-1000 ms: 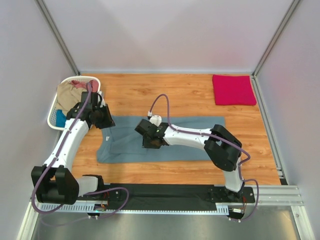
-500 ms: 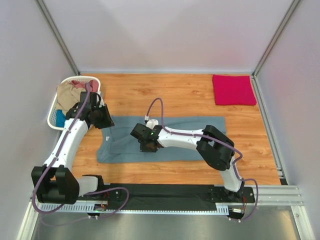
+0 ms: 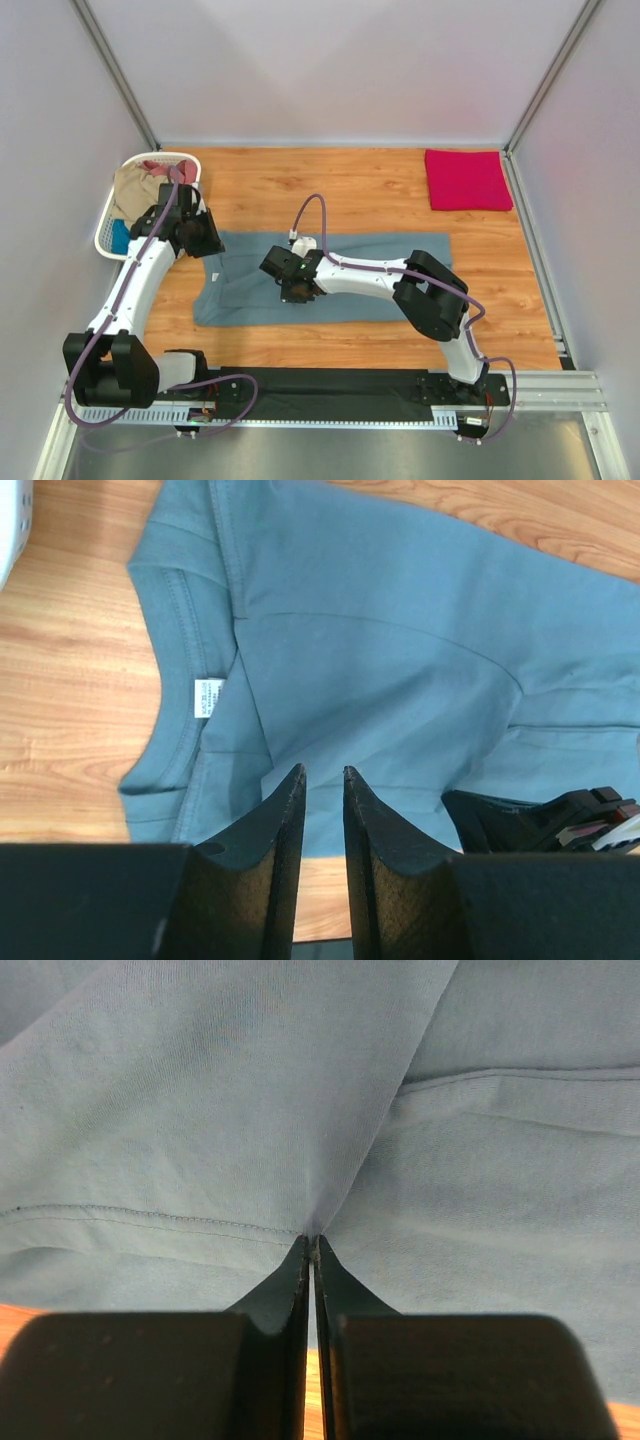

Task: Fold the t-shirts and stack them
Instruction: Fold the tshirt

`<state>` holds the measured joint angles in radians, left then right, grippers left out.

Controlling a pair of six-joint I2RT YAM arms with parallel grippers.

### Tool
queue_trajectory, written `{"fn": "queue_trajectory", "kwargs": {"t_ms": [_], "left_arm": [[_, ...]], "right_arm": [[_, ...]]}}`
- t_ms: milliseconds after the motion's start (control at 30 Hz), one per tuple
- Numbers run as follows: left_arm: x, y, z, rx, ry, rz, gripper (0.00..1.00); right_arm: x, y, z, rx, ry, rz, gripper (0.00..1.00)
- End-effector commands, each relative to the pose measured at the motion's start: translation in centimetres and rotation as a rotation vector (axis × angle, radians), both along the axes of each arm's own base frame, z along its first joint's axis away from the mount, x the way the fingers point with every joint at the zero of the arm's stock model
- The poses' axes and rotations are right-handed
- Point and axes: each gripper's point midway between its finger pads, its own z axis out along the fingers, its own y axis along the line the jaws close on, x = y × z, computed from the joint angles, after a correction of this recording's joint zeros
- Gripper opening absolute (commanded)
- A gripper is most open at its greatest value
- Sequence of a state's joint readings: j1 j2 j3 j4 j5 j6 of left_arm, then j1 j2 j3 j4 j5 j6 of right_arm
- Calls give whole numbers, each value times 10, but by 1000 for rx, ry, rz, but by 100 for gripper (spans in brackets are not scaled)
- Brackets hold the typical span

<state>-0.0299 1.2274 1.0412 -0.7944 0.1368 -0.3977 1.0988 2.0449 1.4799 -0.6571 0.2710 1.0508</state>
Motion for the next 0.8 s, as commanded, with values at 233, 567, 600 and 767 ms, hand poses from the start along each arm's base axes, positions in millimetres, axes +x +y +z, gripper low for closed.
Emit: {"fn": "queue_trajectory", "kwargs": {"t_ms": [233,567,600,767], "left_arm": [[3,8,4,16,-20,33,29],[0,17,10,59,-60,56,29],[-1,17,8,63,-48,58,29],[-1,21,1,80,-14,73,29]], "right_arm": [[2,10,38,94,-41,32,0],[-5,18,61,222,-54,76,0],[-5,18,62,226,-54,77,0],[-8,15,63,234,-41,89,0]]}}
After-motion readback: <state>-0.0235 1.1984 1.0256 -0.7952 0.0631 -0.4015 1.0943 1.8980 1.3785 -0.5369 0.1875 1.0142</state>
